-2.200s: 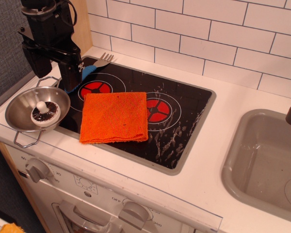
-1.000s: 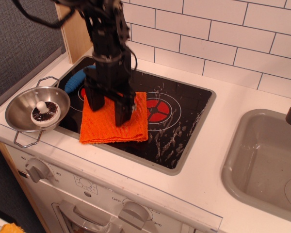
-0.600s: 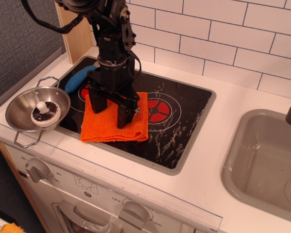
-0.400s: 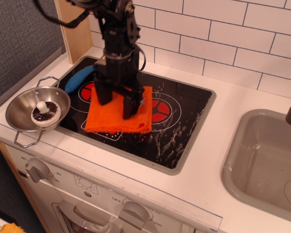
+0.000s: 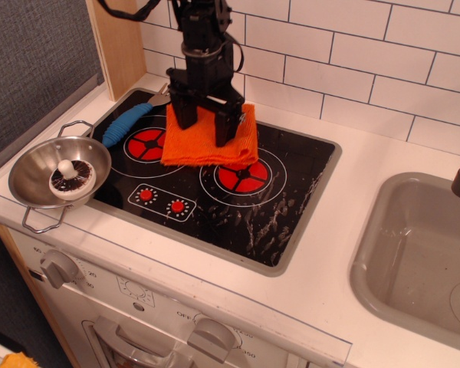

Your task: Move the orange towel to the back of the stove top

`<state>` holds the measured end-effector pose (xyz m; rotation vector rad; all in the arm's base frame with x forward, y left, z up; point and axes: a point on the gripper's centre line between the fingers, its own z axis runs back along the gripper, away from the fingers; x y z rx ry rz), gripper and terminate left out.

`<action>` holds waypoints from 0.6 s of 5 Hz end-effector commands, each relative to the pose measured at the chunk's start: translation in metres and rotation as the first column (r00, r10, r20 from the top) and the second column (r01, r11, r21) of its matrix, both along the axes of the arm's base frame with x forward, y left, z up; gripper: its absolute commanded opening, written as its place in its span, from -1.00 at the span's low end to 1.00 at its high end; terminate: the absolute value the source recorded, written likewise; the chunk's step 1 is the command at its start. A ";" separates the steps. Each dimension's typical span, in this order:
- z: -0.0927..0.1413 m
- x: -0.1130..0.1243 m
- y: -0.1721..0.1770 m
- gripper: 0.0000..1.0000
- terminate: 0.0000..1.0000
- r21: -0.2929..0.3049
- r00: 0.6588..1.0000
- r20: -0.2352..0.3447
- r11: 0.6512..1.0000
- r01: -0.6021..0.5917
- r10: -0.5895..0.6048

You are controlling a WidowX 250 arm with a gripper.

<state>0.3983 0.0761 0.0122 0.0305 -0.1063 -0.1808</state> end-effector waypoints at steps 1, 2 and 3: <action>0.021 0.016 -0.010 1.00 -1.00 0.006 0.998 0.046 0.999 0.051 -0.051; 0.065 0.026 -0.019 1.00 -1.00 -0.011 0.992 0.103 0.997 0.077 -0.075; 0.102 0.034 -0.025 1.00 -1.00 -0.030 0.989 0.117 0.995 0.097 -0.093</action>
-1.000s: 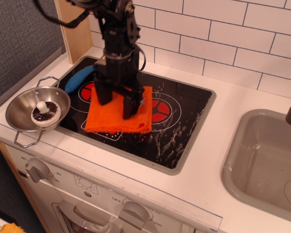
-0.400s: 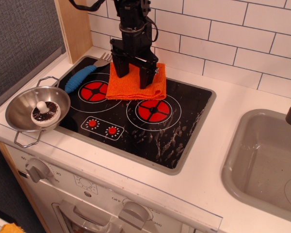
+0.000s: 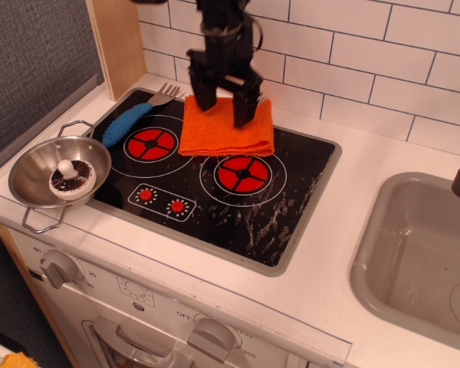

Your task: Move the orange towel to the back of the stove top

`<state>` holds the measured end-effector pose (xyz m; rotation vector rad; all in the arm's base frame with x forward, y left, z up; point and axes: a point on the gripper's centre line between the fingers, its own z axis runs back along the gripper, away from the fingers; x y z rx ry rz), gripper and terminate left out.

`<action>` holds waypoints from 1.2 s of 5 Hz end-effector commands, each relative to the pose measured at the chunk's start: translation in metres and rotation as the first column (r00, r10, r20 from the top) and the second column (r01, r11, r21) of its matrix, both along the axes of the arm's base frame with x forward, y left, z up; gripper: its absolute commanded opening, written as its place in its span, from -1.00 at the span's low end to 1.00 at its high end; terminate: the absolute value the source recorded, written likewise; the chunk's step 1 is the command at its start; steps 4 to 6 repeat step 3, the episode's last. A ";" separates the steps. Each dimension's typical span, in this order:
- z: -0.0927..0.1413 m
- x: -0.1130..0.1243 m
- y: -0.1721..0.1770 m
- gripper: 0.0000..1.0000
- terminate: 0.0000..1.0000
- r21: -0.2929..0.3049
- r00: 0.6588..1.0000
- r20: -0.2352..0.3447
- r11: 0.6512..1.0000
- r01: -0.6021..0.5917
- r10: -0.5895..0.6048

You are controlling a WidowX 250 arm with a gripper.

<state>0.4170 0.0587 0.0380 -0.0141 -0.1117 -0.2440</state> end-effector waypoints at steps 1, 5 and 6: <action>0.089 0.016 -0.008 1.00 -1.00 0.007 0.994 0.107 0.999 0.037 -0.037; 0.089 0.016 -0.008 1.00 1.00 0.007 0.994 0.107 0.999 0.037 -0.037; 0.089 0.016 -0.008 1.00 1.00 0.007 0.994 0.107 0.999 0.037 -0.037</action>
